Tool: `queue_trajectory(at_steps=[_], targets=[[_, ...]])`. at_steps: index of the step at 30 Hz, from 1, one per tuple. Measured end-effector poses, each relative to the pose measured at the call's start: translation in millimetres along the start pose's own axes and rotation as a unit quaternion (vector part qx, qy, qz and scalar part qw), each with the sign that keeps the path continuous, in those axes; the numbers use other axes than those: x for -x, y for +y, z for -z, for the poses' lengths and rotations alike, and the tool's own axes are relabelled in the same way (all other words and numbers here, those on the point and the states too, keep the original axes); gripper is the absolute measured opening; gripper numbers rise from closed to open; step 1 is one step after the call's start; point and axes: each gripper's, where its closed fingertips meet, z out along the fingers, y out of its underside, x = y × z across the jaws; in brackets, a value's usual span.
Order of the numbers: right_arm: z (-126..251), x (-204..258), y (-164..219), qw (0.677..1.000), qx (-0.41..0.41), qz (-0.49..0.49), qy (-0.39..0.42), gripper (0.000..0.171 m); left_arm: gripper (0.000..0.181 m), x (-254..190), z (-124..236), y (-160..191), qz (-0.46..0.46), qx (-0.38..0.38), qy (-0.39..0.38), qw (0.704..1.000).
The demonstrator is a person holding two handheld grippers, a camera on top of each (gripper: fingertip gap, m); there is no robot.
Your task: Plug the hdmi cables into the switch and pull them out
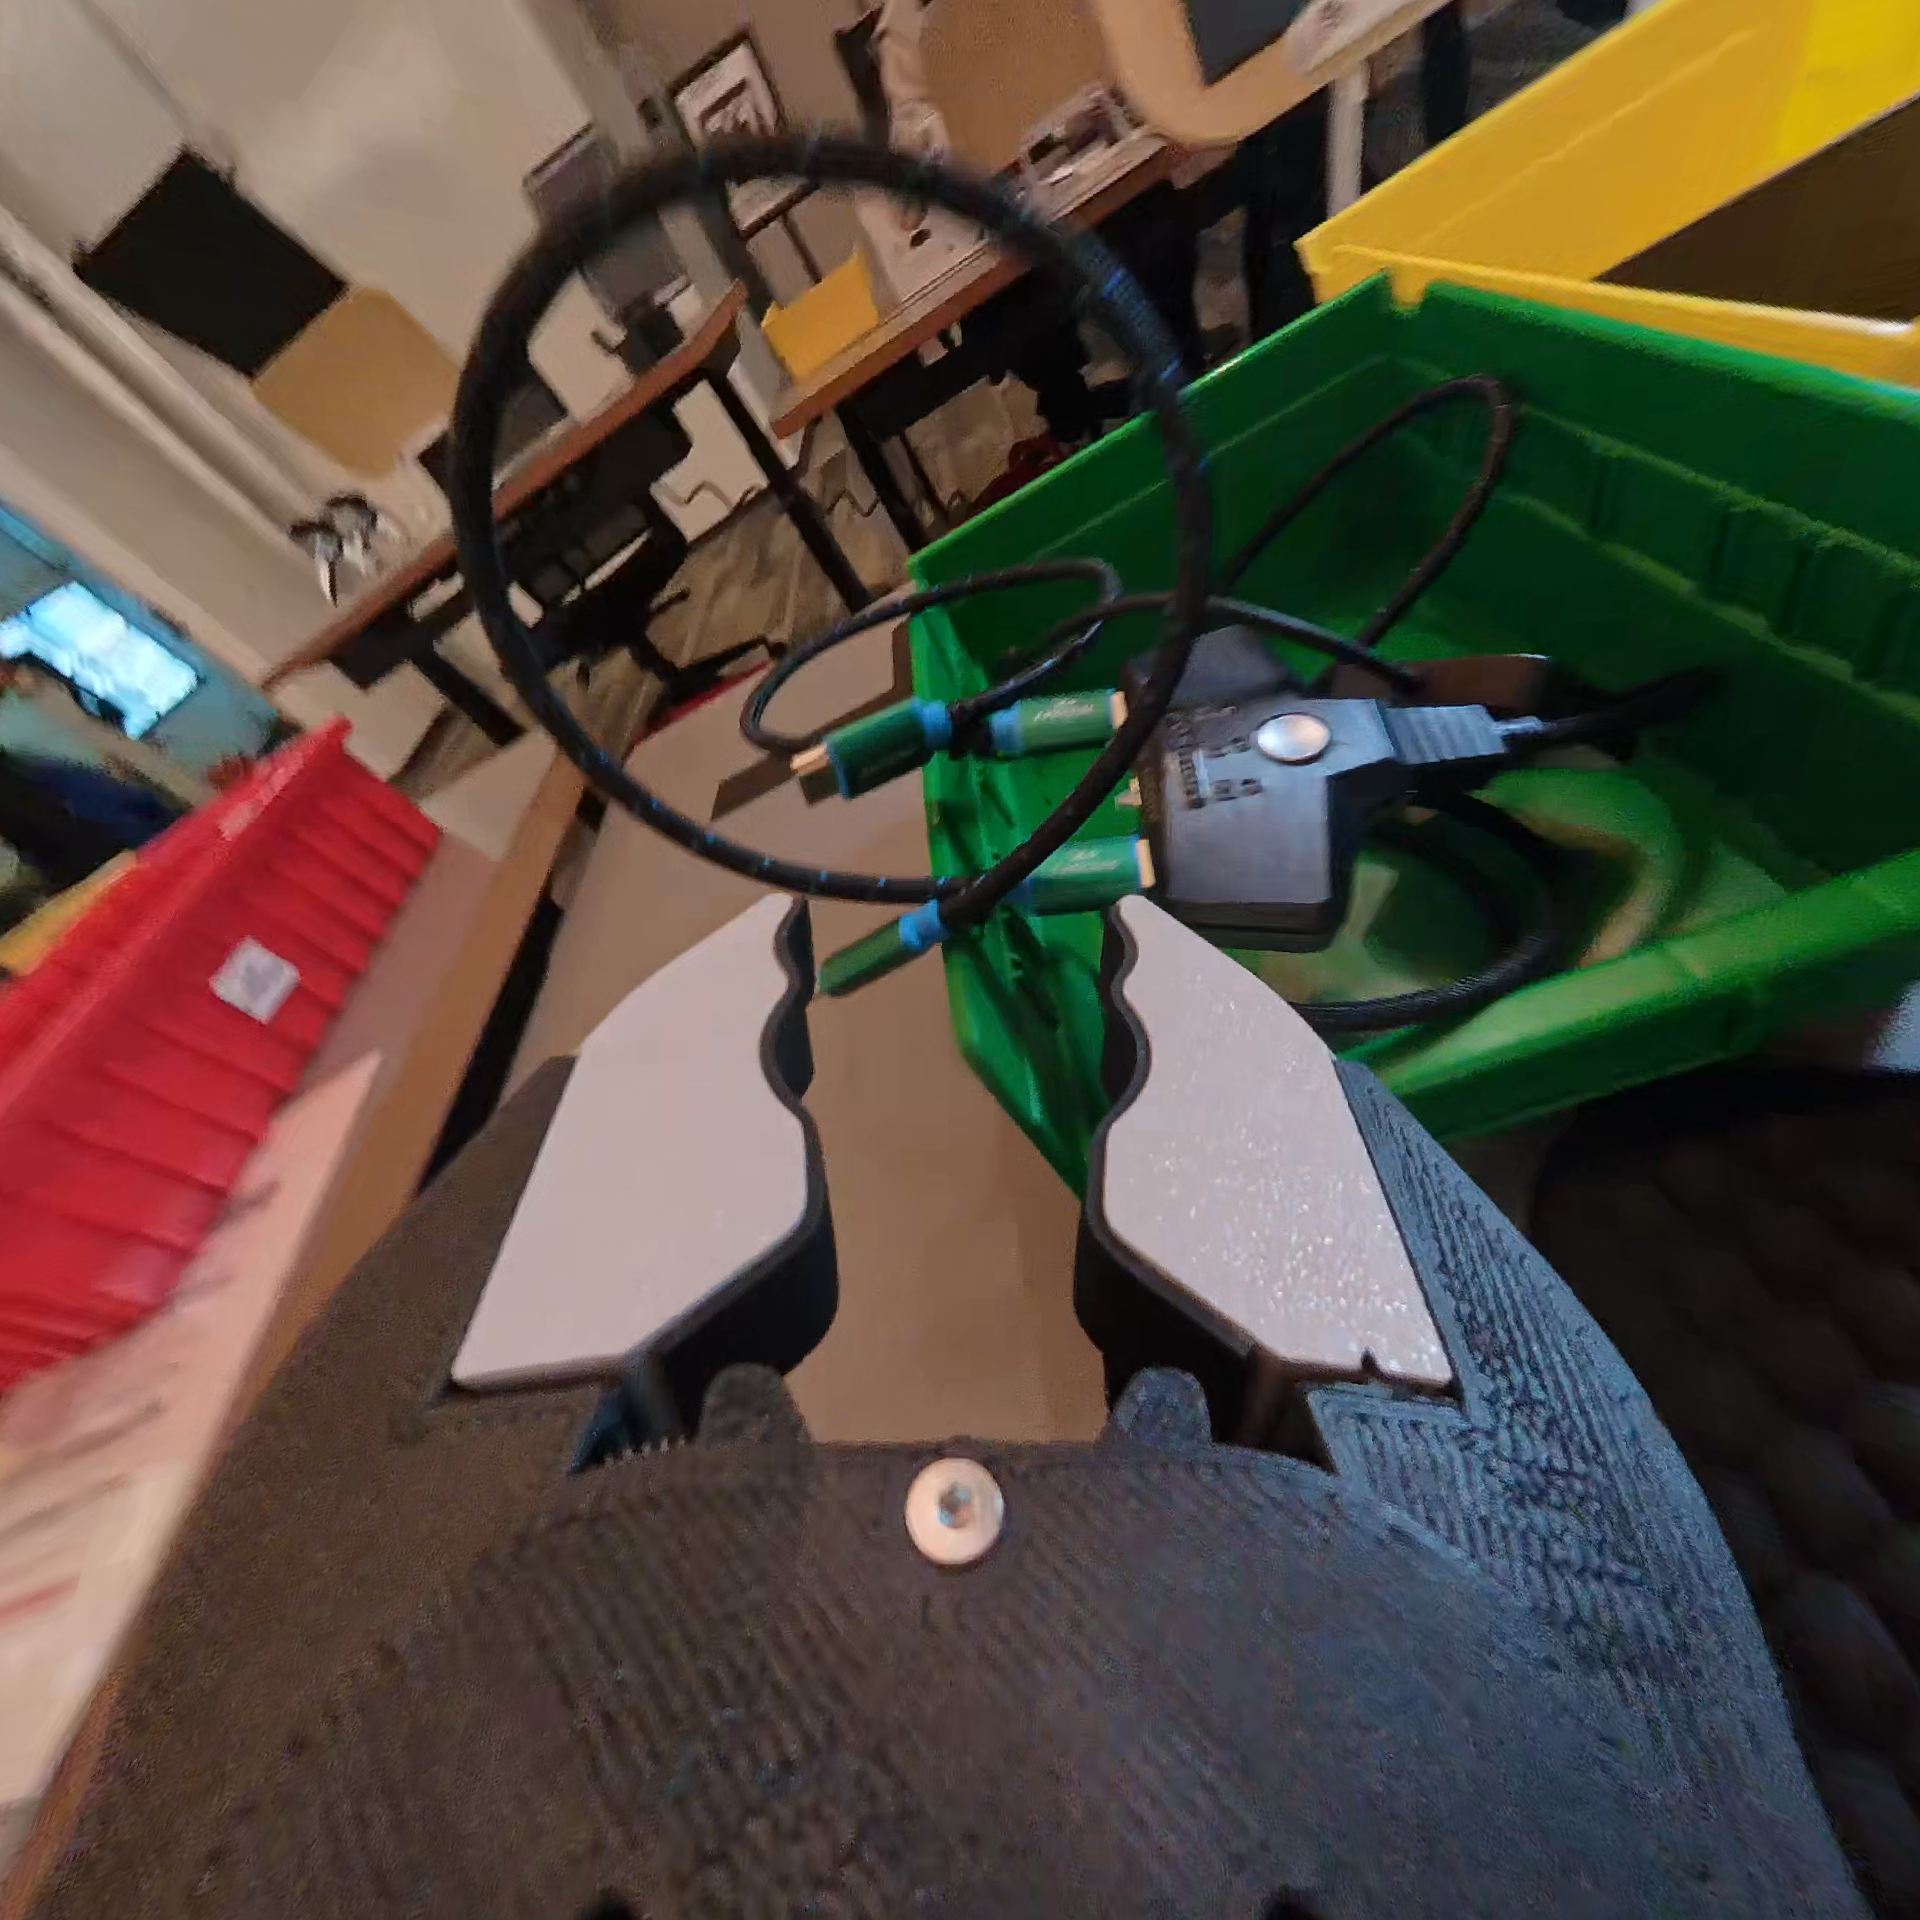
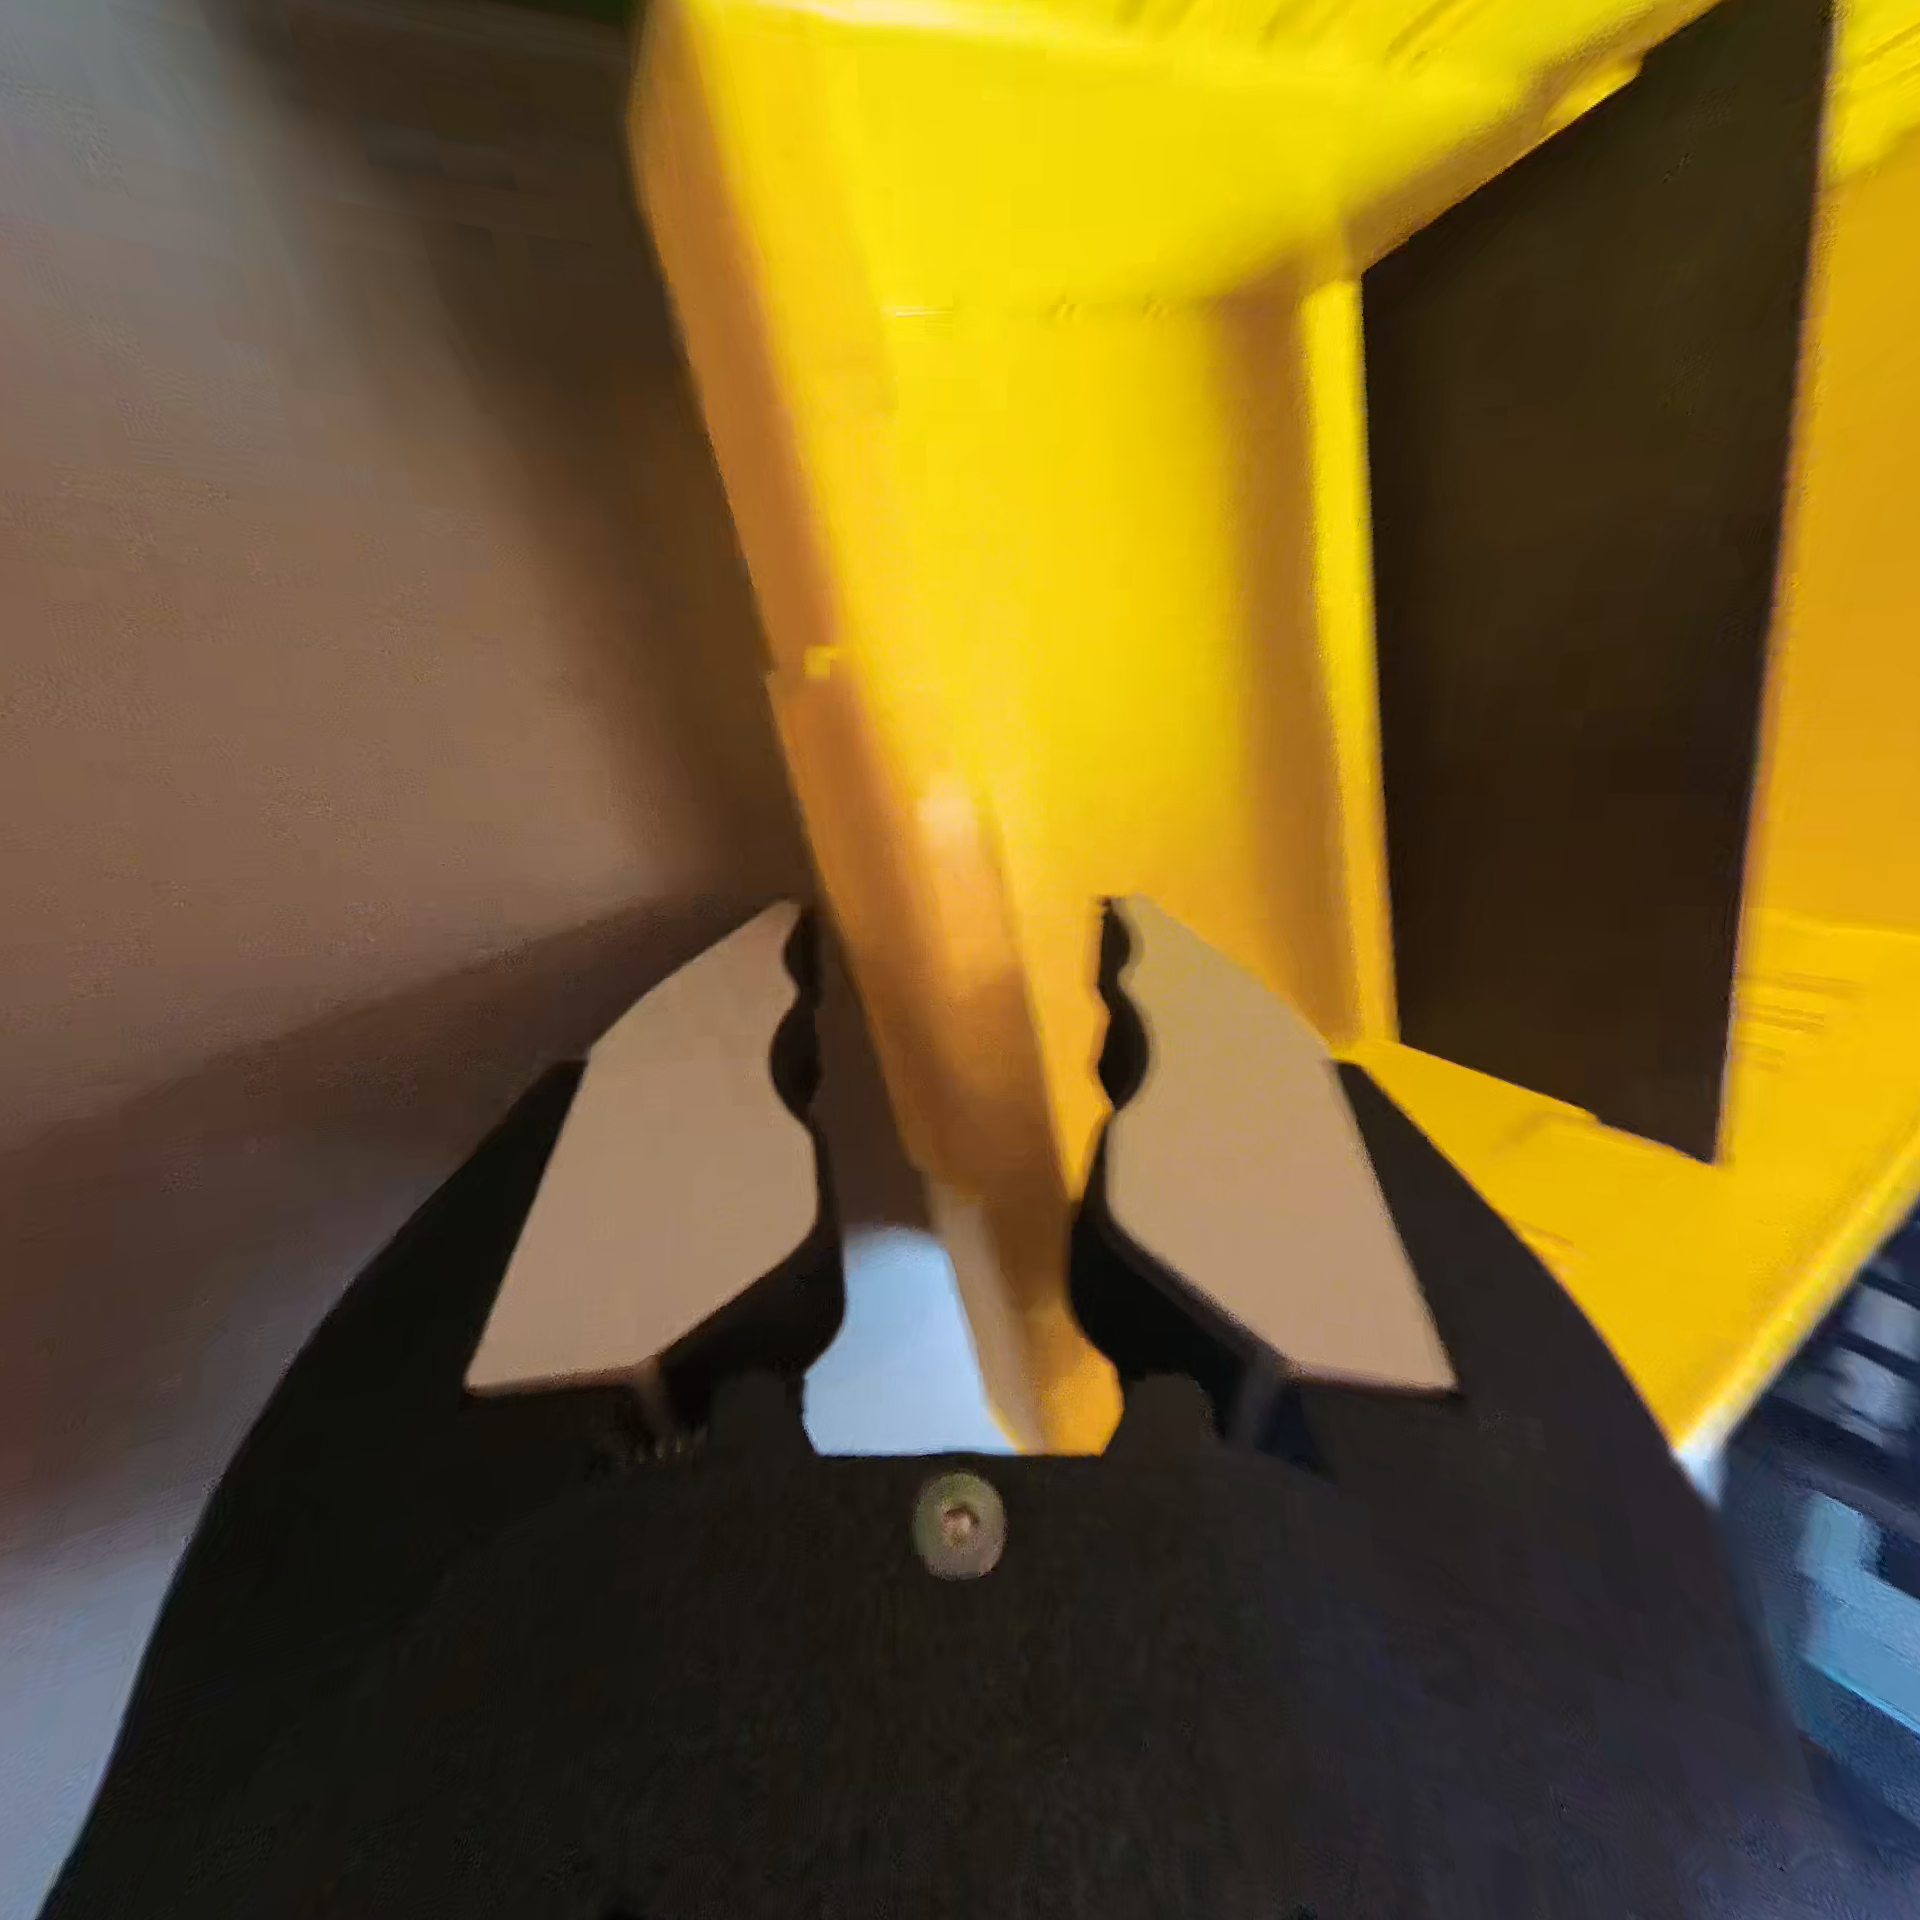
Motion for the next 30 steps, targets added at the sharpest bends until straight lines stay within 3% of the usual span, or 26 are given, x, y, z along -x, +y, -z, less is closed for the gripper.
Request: queue_trajectory(at_steps=[1, 4, 7, 11, 17, 23, 30], targets=[[-1.8, -2.4, 2.4, 1.000, 0.004, 0.017, 0.010, 0.043, 0.052, -7.0, 6.8, -9.7, -0.028, -0.008, 0.019, 0.999], [7.6, 7.6, 7.9, 0.999, 0.016, 0.029, -0.018, 0.033, 0.050, -48.8, 21.7, -25.3, -0.087, -0.001, 0.136, 0.987], [22.7, 14.7, 25.1, 0.999, 0.039, 0.021, -0.017, 0.030, 0.050, -95.3, 25.5, -14.4, -0.178, 0.050, 0.243, 0.952], [46.1, 24.5, 67.0, 0.998, 0.054, 0.028, -0.018, 0.030, 0.049, -115.6, 7.5, 19.2, -0.322, 0.133, 0.262, 0.900], [81.7, 38.5, 137.7, 0.997, 0.069, 0.023, -0.012, 0.030, 0.036, -126.6, -17.3, 43.3, -0.399, 0.165, 0.299, 0.851], [100.4, 30.5, 195.2, 0.996, 0.087, 0.002, -0.001, 0.030, 0.035, -131.0, -29.2, 37.2, -0.349, 0.177, 0.301, 0.869], [103.7, 9.6, 226.4, 0.996, 0.087, -0.020, 0.015, 0.030, 0.032, -122.4, -56.8, 31.3, -0.287, 0.186, 0.259, 0.904]])
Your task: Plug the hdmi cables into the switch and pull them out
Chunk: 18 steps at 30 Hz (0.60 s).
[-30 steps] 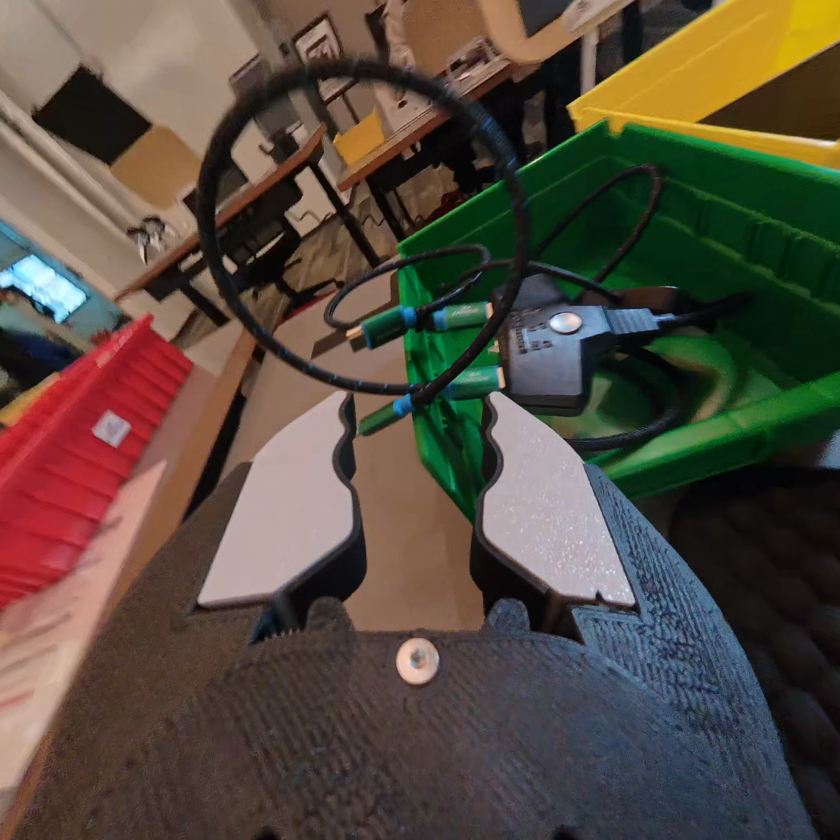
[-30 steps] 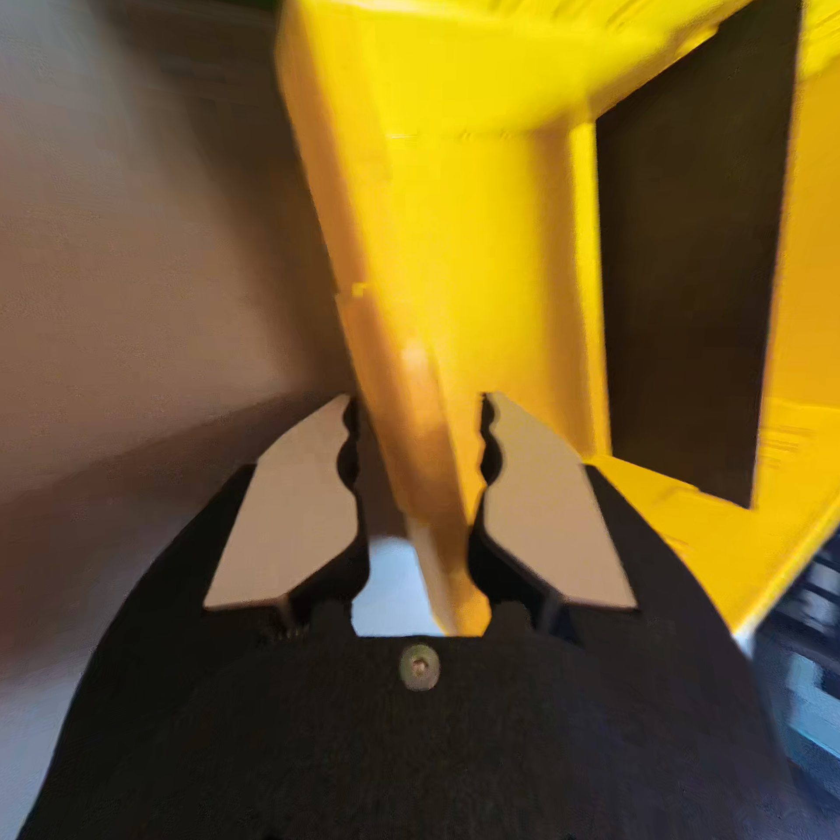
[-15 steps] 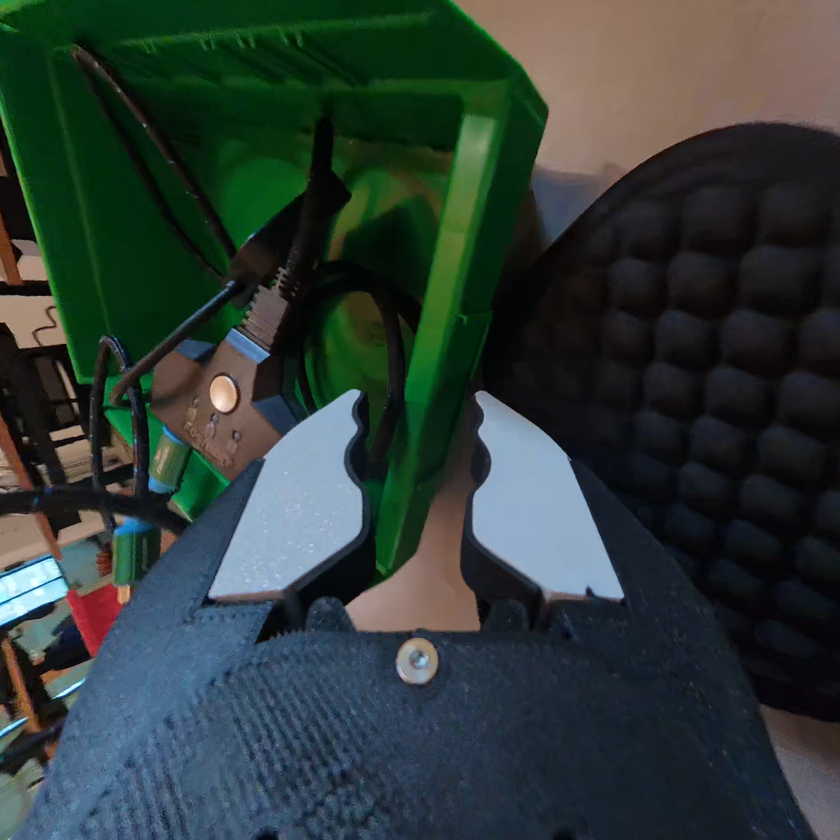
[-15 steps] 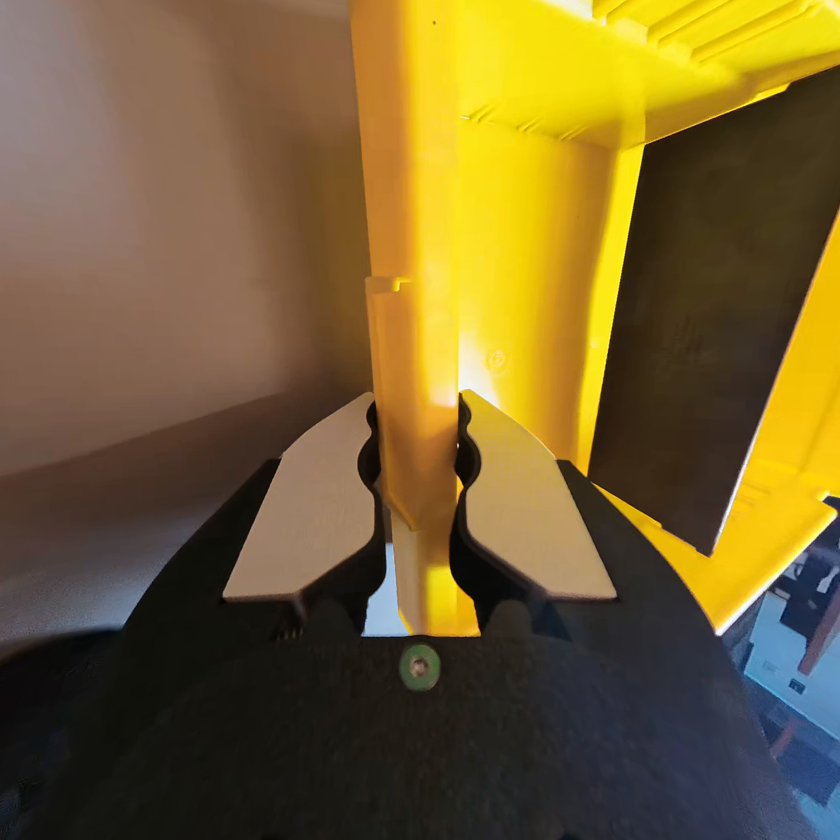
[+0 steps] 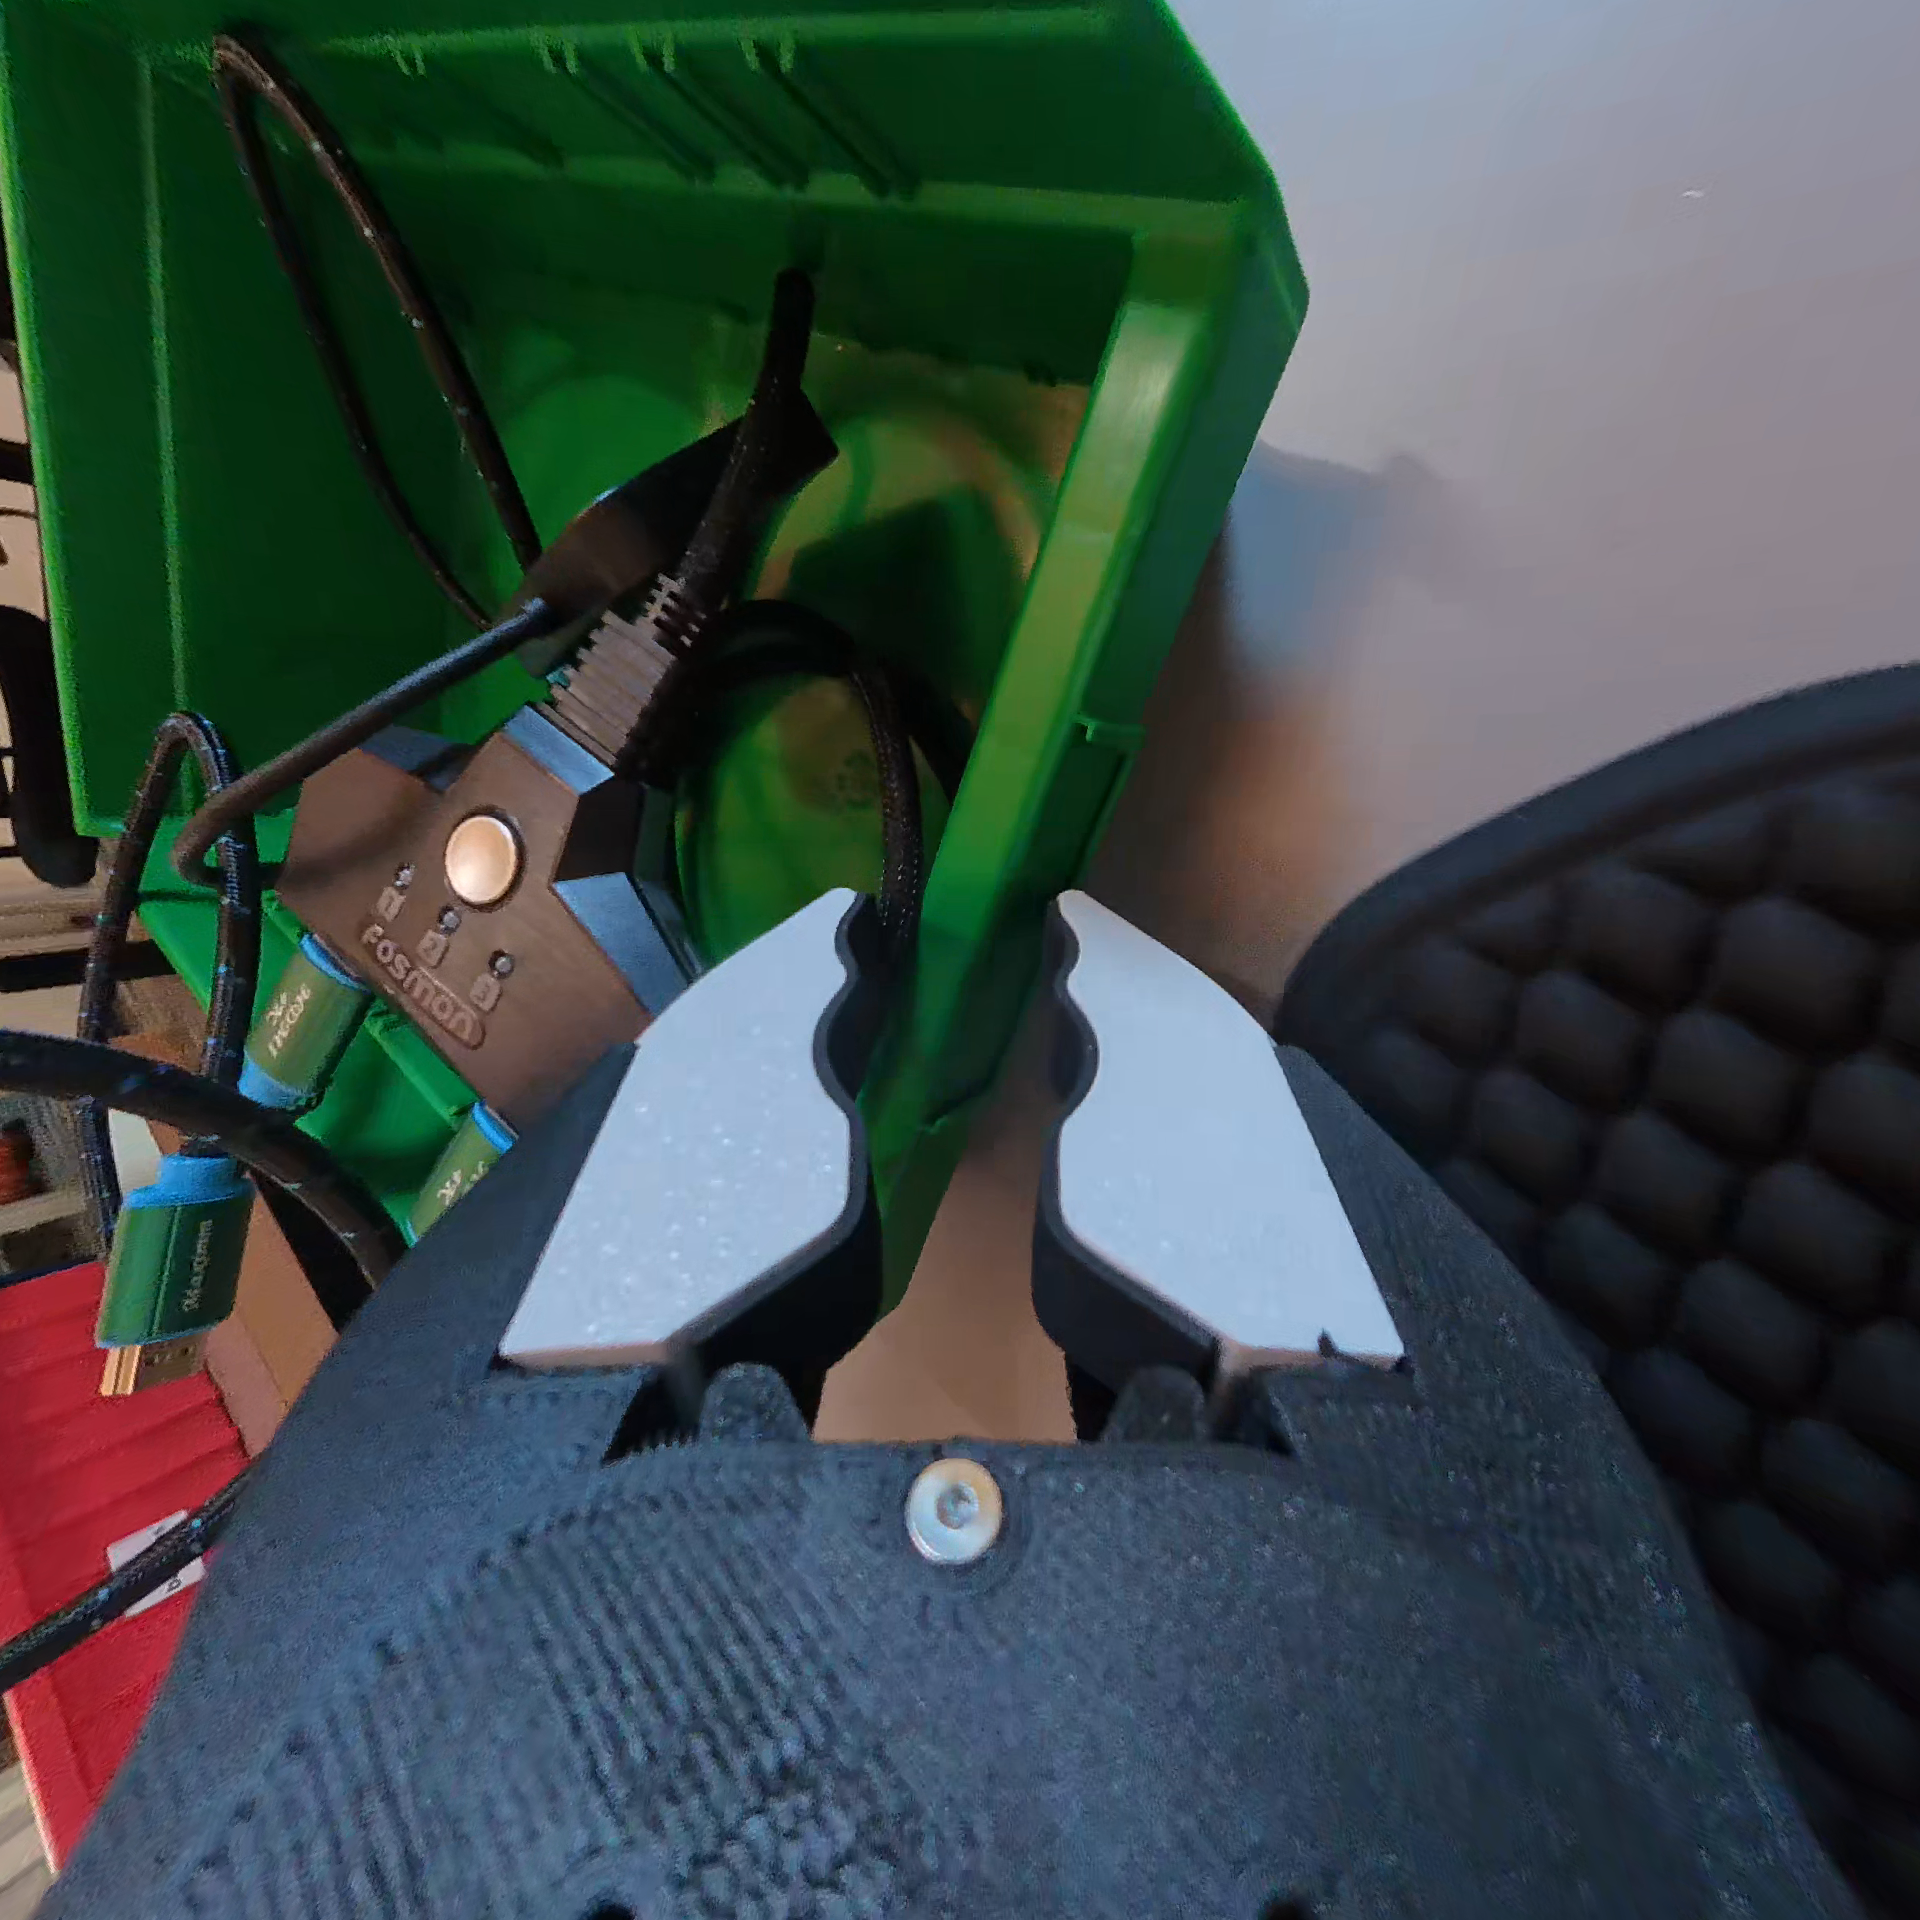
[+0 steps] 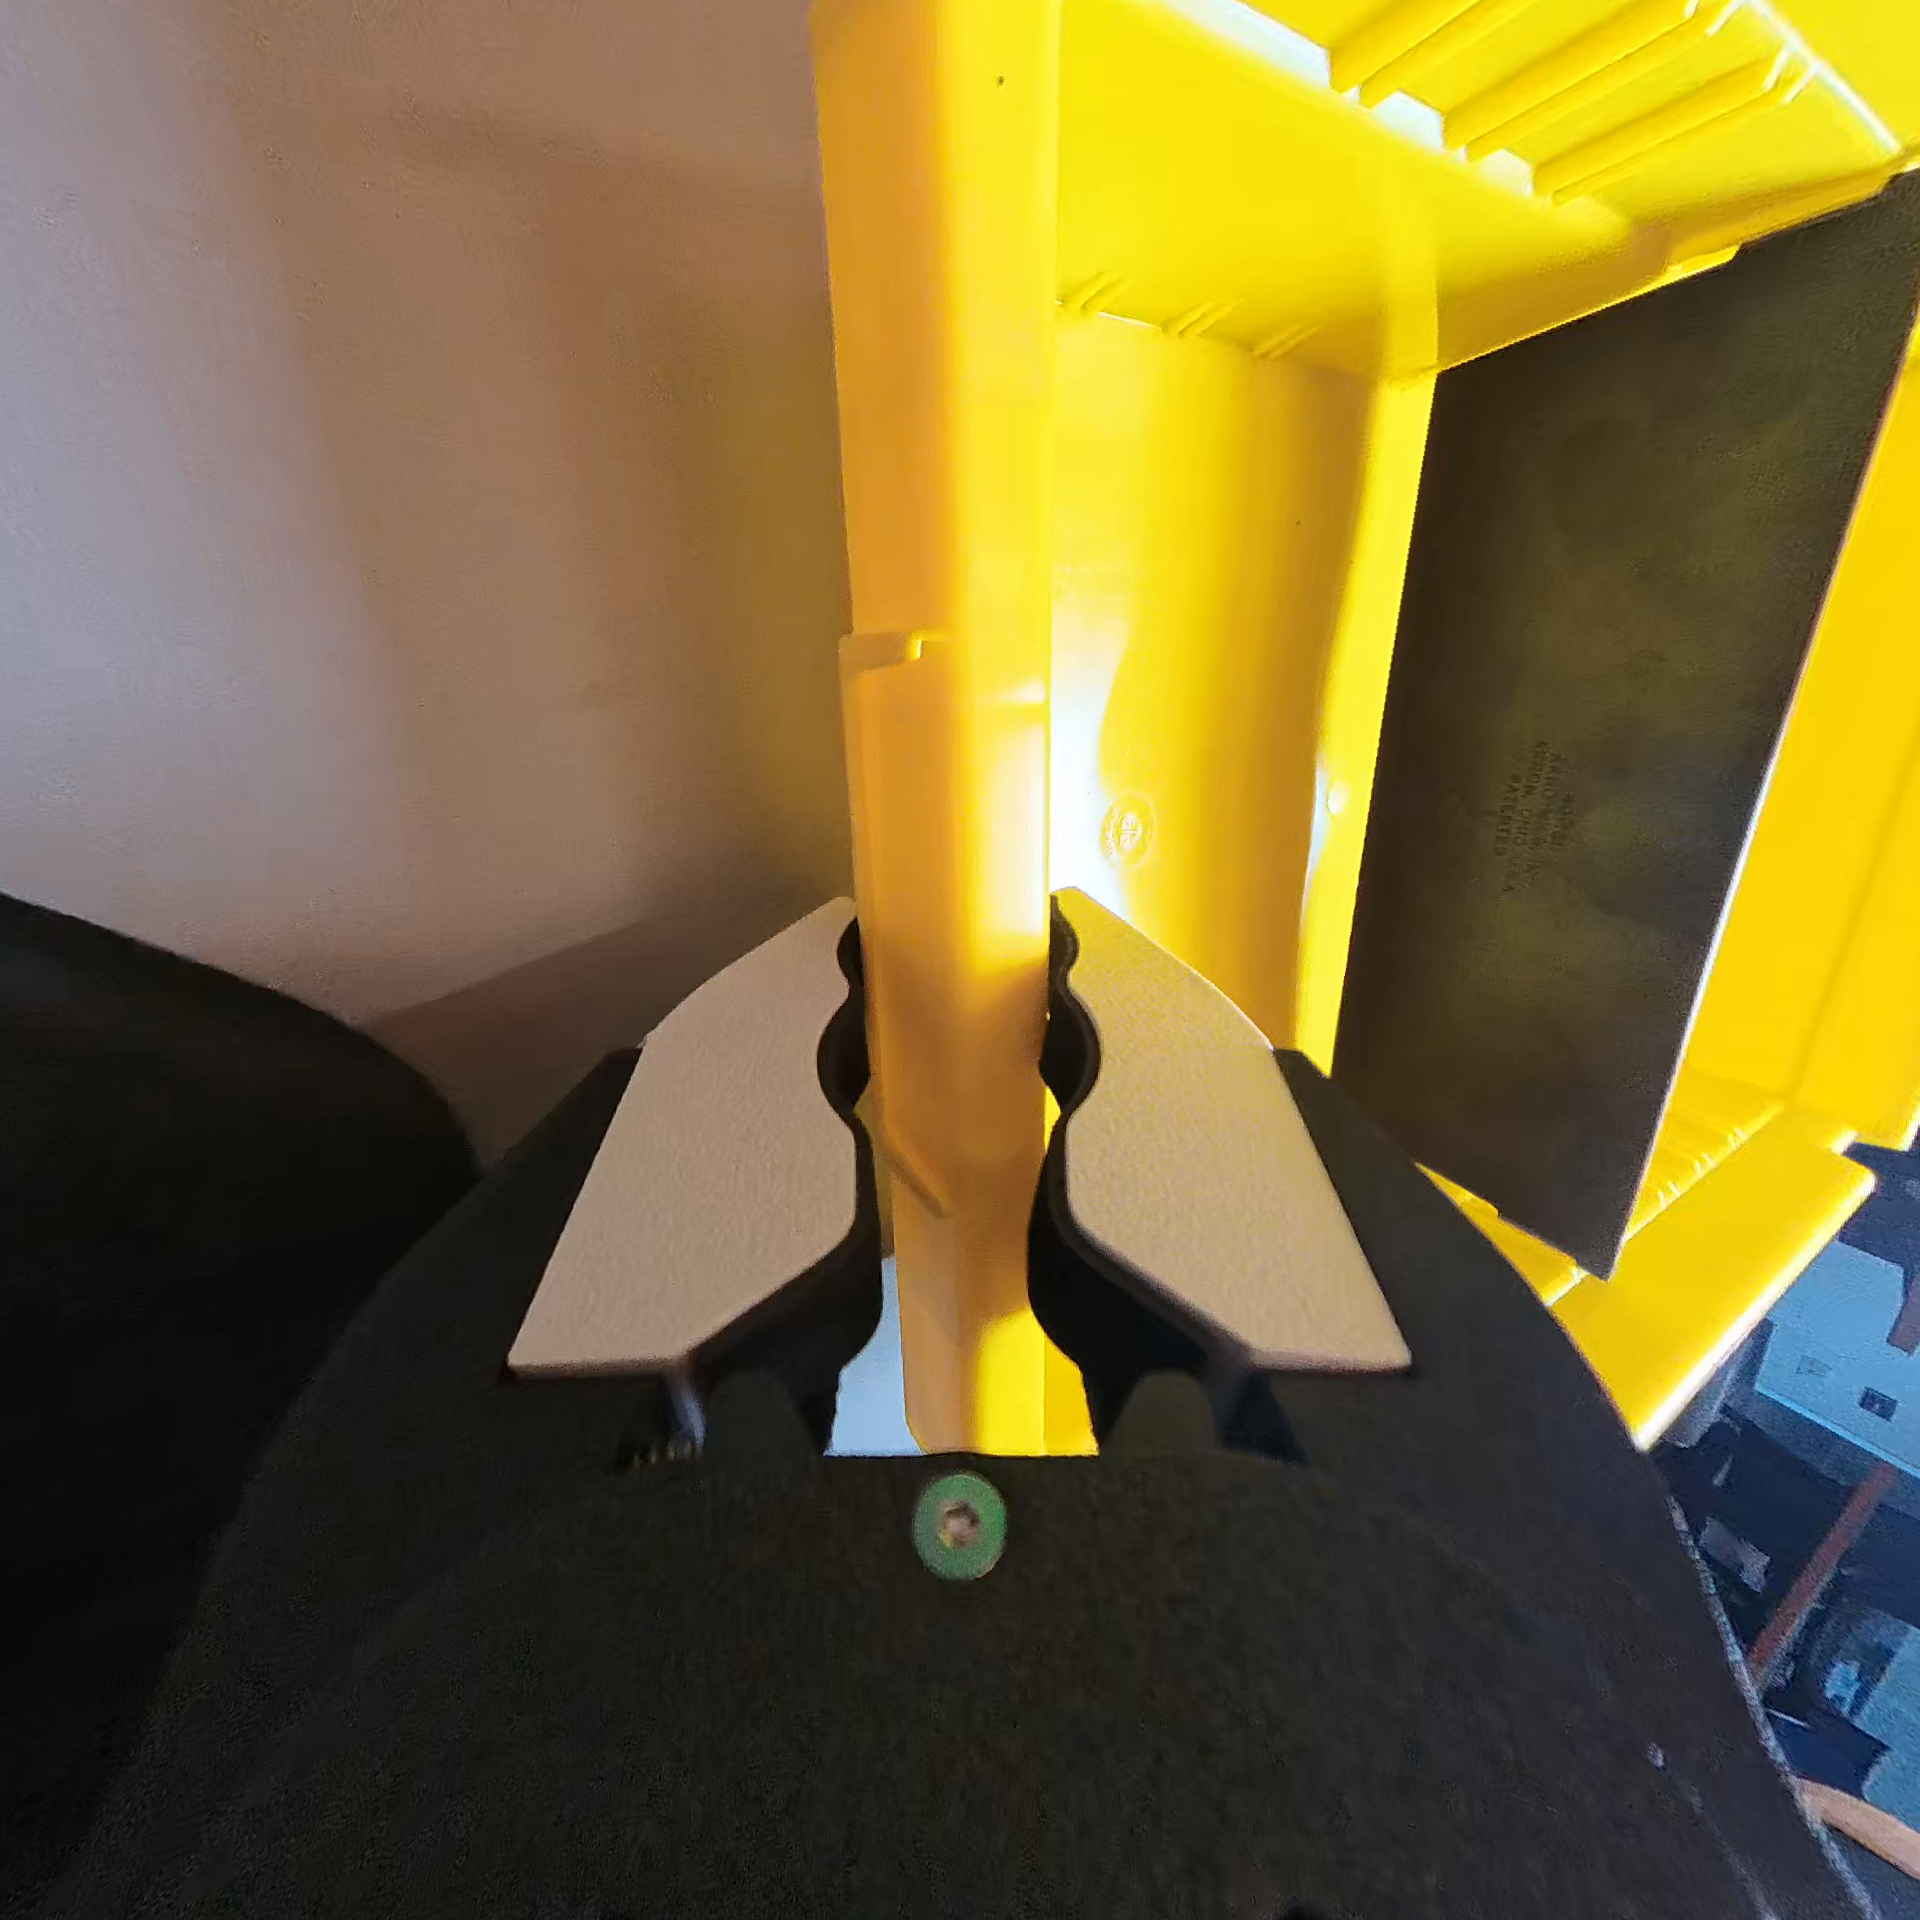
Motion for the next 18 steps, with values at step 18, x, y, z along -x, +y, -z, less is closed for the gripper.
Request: queue_trajectory(at_steps=[18], targets=[[-42.5, -88.5, 16.4, 0.992, 0.019, -0.043, 0.118, 0.037, 0.029, 94.2, -67.6, -4.0, 0.077, 0.053, -0.128, 0.987]])
